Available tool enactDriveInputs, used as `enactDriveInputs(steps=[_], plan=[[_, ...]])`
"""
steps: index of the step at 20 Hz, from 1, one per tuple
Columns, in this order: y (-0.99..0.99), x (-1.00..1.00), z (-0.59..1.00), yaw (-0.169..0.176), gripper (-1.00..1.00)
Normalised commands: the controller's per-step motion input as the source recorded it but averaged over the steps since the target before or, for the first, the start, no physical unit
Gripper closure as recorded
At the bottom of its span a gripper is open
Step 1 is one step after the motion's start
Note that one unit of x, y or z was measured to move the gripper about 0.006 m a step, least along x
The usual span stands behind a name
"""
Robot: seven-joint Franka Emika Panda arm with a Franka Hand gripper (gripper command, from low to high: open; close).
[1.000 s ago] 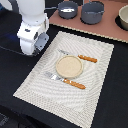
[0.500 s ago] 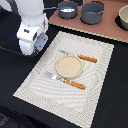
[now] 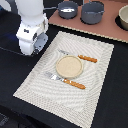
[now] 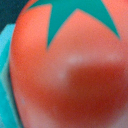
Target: Place the pan onto the stove and place the fish and sausage into the pan.
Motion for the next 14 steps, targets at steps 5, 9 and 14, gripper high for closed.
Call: enactDriveInputs(steps=[5,9,14], plan=[[0.26,0.22,0.95,0.001,1.0],[0.73,0.43,1.0,0.003,1.0],[0.95,0.34,0.97,0.0,1.0]])
